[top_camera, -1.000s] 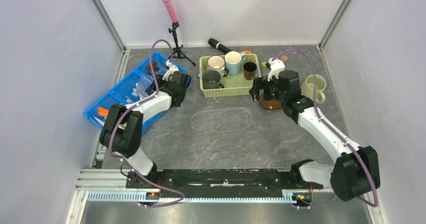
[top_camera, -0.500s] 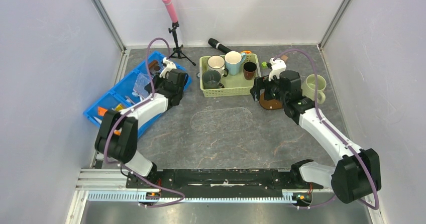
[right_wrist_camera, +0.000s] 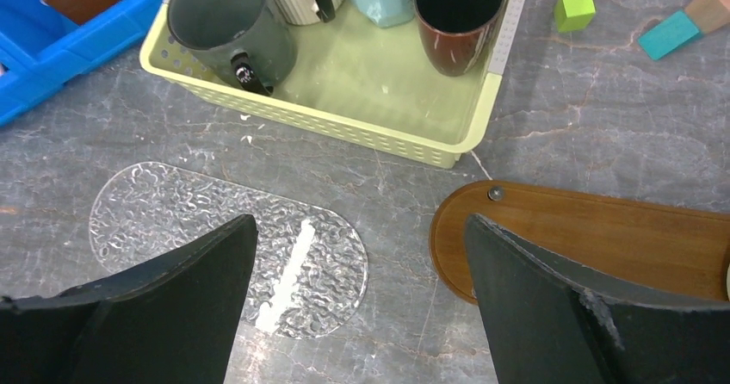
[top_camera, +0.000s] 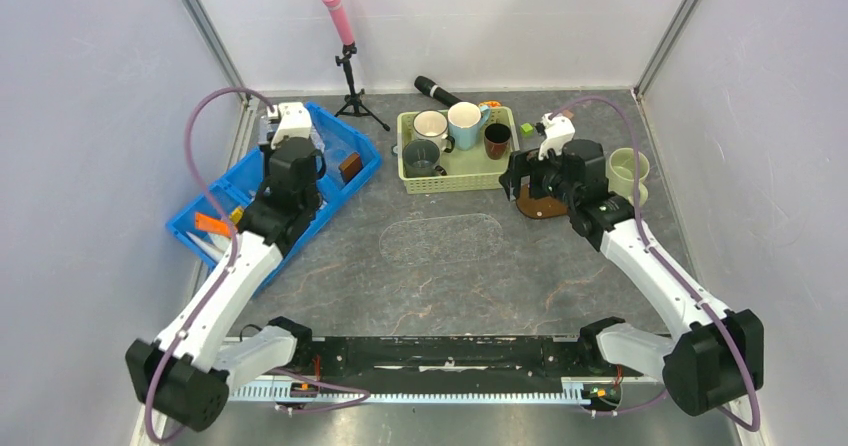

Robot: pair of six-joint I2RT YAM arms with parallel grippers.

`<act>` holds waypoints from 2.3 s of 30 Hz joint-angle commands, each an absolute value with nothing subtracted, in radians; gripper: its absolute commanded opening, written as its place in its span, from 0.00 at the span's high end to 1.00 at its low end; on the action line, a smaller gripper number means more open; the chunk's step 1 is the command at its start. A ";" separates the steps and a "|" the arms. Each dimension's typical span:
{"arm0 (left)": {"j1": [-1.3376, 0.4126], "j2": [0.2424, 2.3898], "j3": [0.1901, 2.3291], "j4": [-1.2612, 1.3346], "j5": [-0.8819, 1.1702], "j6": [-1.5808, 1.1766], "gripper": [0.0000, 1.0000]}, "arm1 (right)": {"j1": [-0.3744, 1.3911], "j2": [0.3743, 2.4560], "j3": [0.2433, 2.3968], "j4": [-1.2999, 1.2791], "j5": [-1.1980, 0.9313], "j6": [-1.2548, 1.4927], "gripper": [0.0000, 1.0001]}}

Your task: Prepare toiletry sets of a toothbrush and toothpaste on the tray

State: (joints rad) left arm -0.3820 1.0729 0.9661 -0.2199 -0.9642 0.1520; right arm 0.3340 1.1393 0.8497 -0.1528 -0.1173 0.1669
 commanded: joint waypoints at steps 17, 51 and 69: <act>-0.386 0.841 0.912 -0.126 0.143 0.097 0.98 | 0.467 1.134 1.114 -0.305 -0.154 0.092 0.08; -0.600 0.911 0.873 -0.109 0.279 0.182 0.98 | 0.733 1.425 1.532 -0.530 -0.132 0.068 0.42; -0.621 0.914 0.873 -0.081 0.263 0.189 0.98 | 0.746 1.482 1.562 -0.633 -0.140 0.067 0.57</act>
State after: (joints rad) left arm -0.6132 0.9234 0.8558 -0.1646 0.2604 0.1558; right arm 0.7376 1.4731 1.5173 -0.6163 -0.1322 0.0700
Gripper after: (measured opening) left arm 0.051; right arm 0.441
